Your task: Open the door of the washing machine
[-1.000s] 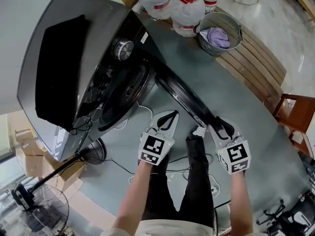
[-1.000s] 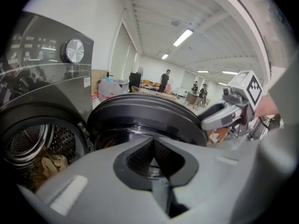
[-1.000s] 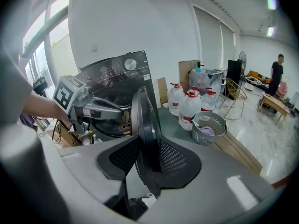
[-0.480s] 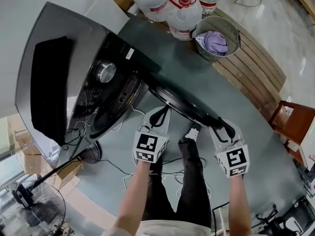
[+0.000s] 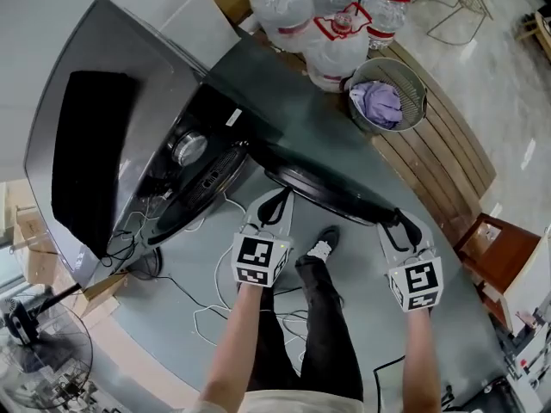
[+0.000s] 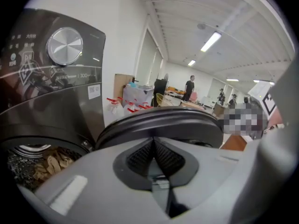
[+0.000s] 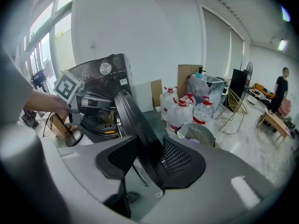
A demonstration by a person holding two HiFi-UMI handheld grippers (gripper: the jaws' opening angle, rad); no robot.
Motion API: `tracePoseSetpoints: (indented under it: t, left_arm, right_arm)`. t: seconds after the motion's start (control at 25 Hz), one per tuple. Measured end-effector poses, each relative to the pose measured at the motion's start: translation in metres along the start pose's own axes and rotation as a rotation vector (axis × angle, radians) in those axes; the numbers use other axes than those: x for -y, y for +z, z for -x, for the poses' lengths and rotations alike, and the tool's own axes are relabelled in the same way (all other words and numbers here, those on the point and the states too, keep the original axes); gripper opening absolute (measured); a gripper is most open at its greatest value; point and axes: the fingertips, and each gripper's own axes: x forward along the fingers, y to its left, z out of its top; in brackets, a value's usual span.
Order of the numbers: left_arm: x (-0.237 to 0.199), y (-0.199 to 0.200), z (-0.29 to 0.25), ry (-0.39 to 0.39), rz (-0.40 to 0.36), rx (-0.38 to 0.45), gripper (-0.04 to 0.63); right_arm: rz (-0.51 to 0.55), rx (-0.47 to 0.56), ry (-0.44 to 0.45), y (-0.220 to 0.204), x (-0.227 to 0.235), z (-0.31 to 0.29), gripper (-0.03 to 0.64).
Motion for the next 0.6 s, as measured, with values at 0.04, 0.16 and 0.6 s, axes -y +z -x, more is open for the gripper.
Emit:
tracePoseSetpoints:
  t: [0.04,0.16,0.6]
  left_arm:
    - [-0.005,0.004,-0.002,0.011,0.002,0.006,0.057]
    - [-0.018,0.012,-0.004,0.042,0.008,0.02,0.057]
    - [-0.039,0.029,-0.032,0.084,0.025,0.036,0.057]
  right_arm:
    - [0.001,0.008,-0.02,0.005,0.007,-0.003,0.146]
    - [-0.002,0.034,-0.09,0.02,0.028,-0.011,0.144]
    - [-0.043,0.122,-0.185,0.068,0.087,-0.05,0.08]
